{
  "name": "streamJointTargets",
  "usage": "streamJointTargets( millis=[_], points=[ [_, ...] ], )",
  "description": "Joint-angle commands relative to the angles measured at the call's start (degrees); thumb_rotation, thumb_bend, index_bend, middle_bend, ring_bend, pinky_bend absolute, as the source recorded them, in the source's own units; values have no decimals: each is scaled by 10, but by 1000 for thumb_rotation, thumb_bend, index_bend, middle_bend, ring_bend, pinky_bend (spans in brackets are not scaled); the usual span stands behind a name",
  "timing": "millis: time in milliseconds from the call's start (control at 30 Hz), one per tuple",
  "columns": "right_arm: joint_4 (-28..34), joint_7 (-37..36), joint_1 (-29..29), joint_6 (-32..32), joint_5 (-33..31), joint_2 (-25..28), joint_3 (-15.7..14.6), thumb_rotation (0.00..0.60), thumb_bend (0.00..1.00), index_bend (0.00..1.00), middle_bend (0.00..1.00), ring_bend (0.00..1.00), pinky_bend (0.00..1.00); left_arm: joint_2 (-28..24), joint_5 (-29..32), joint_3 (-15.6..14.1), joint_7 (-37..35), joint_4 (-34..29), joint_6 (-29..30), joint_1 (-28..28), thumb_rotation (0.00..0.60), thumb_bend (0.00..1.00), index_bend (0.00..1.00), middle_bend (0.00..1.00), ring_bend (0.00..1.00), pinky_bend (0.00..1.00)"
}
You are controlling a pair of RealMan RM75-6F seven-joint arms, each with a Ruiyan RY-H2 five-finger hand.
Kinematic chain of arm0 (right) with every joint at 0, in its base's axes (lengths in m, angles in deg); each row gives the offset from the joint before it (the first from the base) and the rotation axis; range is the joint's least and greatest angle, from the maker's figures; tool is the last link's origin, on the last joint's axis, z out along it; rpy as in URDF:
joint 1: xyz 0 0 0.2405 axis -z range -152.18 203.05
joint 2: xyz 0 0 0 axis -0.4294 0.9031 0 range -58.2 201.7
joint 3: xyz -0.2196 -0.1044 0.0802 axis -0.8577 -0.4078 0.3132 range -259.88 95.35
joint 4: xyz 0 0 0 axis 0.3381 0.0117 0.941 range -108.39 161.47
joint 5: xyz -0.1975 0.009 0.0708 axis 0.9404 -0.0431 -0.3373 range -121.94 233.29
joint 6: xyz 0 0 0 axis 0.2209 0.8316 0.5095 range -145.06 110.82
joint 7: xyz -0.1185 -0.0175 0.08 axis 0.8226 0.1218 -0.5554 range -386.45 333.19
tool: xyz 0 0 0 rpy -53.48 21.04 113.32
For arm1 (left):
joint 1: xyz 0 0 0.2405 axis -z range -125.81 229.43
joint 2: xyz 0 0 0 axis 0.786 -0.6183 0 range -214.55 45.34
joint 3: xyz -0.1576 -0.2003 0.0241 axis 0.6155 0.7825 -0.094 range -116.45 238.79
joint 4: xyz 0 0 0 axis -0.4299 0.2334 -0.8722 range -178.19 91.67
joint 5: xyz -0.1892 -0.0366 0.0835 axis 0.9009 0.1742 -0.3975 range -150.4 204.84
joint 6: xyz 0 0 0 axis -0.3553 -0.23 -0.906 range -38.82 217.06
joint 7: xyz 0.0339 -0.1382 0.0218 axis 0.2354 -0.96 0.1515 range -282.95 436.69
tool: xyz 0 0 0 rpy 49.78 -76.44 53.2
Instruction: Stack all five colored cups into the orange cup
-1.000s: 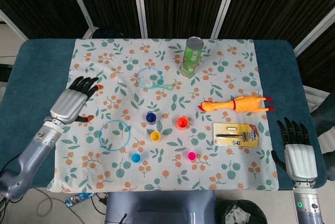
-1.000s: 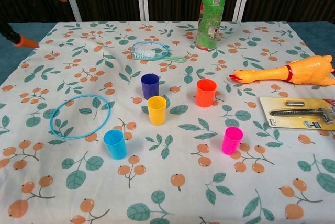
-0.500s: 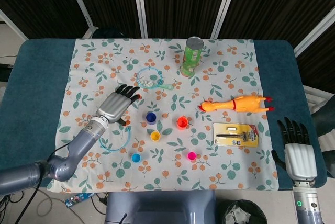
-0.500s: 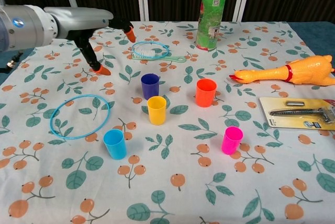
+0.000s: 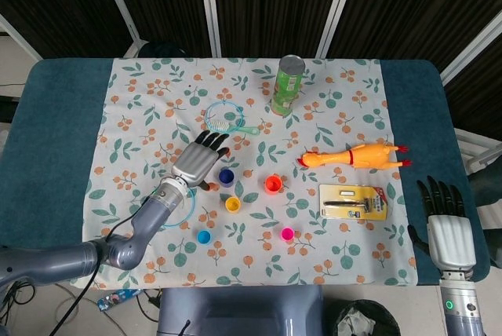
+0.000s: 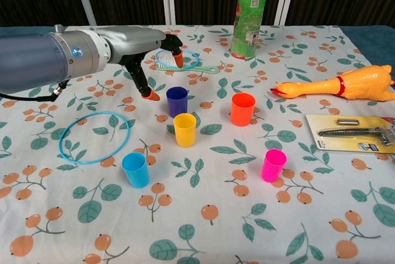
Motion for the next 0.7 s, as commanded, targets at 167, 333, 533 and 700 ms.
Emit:
streamJointTargets(
  millis=[167,333,533,700],
  points=[
    [0,-2,0,-1,-1,0,1,600,375,0,0,0,61,17,17,-10,14,16,-1,16,600,149,297,4,0,0],
    [0,-2,0,-2,-1,0,1,600,376,0,0,0,61,26,26,-11,15,27,1,22,600,163,347,22,0,0],
    [0,0,0,1,-2,-1,0,600,376,0,0,0,61,34,44,-22,29,40,-5,32,600,170,368,30,0,0],
    [-1,1,-1,0,-2,-2,1,600,375,0,0,0,61,41,45,-21,26,47,-2,36,600,170,368,30,0,0]
  ],
)
